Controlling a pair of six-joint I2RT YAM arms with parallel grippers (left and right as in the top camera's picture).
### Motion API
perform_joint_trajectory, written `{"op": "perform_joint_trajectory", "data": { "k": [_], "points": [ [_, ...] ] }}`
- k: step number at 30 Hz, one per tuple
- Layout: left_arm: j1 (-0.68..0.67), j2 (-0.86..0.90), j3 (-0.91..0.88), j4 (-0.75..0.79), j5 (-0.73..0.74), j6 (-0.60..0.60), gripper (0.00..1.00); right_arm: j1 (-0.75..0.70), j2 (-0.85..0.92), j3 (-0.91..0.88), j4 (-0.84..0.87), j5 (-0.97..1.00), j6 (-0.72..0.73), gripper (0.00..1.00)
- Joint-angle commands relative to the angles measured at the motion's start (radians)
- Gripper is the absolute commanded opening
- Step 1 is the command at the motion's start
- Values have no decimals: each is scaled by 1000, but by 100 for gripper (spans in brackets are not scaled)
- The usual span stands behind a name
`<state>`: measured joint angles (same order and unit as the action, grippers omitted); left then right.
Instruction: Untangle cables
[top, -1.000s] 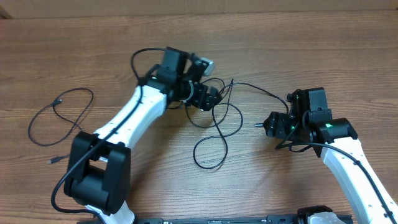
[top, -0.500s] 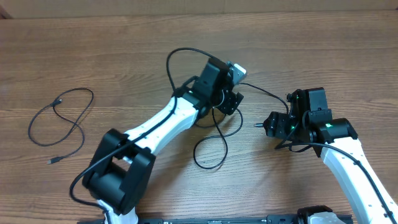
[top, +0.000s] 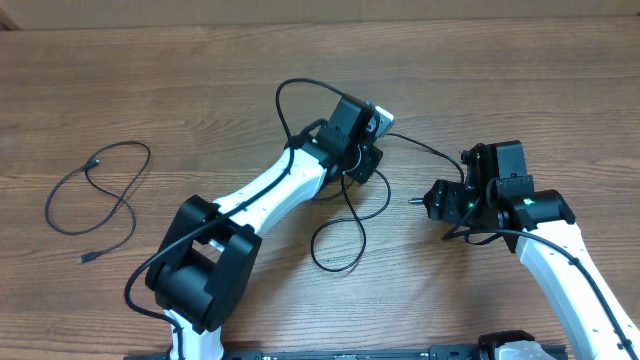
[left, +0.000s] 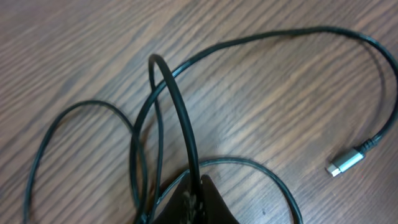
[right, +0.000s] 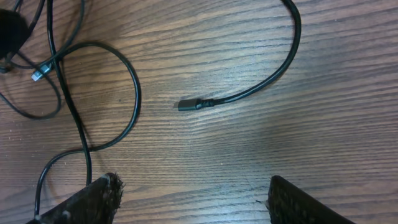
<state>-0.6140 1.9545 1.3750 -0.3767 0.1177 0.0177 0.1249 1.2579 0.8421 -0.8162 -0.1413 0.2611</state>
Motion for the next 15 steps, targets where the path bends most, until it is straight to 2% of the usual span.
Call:
{"op": "perform_joint_trajectory", "data": {
  "k": [1, 6, 9, 15],
  "points": [
    [32, -98, 125, -99, -23, -7, 4, -2, 1, -5, 2, 9, 1, 74],
    [61, -184, 317, -353, -103, -75, 4, -2, 1, -5, 5, 9, 1, 74],
    [72, -232, 428, -466, -99, -74, 4, -2, 1, -5, 7, 8, 1, 74],
    [98, -340, 550, -548, -100, -74, 4, -2, 1, -5, 5, 8, 1, 74]
  ]
}}
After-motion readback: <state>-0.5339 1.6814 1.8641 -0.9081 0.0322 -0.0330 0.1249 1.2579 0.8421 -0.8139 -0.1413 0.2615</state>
